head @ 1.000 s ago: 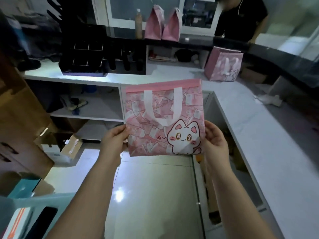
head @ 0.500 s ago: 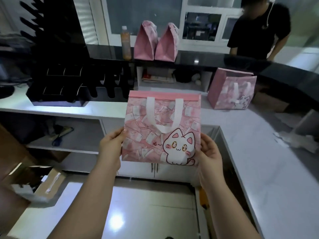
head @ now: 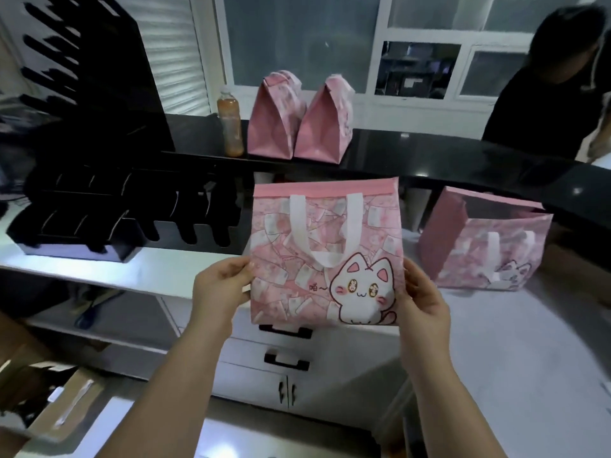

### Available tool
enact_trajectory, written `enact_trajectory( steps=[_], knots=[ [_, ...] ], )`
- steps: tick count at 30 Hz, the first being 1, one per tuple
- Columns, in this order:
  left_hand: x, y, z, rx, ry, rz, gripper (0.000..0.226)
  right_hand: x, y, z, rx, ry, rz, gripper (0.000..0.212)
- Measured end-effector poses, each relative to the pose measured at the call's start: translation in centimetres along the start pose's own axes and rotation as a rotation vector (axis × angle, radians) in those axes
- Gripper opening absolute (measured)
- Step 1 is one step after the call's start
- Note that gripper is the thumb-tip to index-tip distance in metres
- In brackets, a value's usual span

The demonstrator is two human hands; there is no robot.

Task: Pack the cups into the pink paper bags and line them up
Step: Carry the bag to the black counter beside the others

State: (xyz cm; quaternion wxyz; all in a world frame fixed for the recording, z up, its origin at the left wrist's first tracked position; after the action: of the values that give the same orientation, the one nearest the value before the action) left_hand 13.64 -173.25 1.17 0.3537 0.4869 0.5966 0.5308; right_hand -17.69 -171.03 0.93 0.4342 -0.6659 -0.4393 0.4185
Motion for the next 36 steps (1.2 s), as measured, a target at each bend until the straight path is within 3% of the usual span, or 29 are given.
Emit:
enact_trajectory(
  steps=[7,11,13,16,18,23,27,31,34,36],
  knots=[
    [-13.5,1.1,-8.1,0.03,-0.077,-0.017,0.019,-11.4,0.4,-0.8,-0.006,0.098,0.099,0.03],
    [-21.6,4.5,-15.1,0.074,-0.131,-0.064,0.021,-19.6,-1.7,-1.7,0.158,0.138,0.214,0.048],
    [-24.8,6.8,-18.7,0.083,-0.16,-0.118,0.022,-24.2,-3.5,-1.9,0.383,0.19,0.262,0.064],
    [-28.2,9.7,-24.4,0.075,-0.216,-0.245,0.024,-31.3,-5.3,-2.6,1.041,0.263,0.264,0.08],
    [-29.6,10.6,-28.0,0.107,-0.23,-0.323,0.027,-35.2,-4.5,-2.9,1.159,0.222,0.177,0.081],
    [-31.2,8.0,-34.9,0.074,-0.196,-0.428,0.011,-40.9,1.4,-4.1,0.877,-0.203,0.033,0.111],
    [-32.4,2.9,-37.5,-0.041,-0.248,-0.371,0.009,-43.4,5.1,-2.9,0.751,-0.343,-0.124,0.127],
    [-33.3,1.1,-38.2,-0.123,-0.448,-0.432,0.015,-44.1,5.9,-2.5,0.573,-0.202,-0.064,0.105],
    [-34.6,2.2,-36.3,-0.161,-0.346,-0.63,0.021,-43.9,5.2,-1.7,0.675,0.149,0.032,0.087],
    [-35.8,3.3,-35.4,-0.18,-0.274,-0.701,0.028,-43.4,4.6,-2.5,0.626,0.218,0.129,0.087]
  ],
)
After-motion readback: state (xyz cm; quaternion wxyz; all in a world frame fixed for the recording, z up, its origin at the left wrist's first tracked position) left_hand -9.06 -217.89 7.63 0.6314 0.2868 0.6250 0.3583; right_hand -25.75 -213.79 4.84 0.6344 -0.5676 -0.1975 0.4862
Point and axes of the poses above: each hand's wrist, its own x-axis away from the middle knuckle, its own z-axis out of the back of the hand, y = z × x, the point moved 6 cm from there along -x, towards the middle knuckle, and after that the axes turned 8 degrees about -y, right-handed, at the moved point
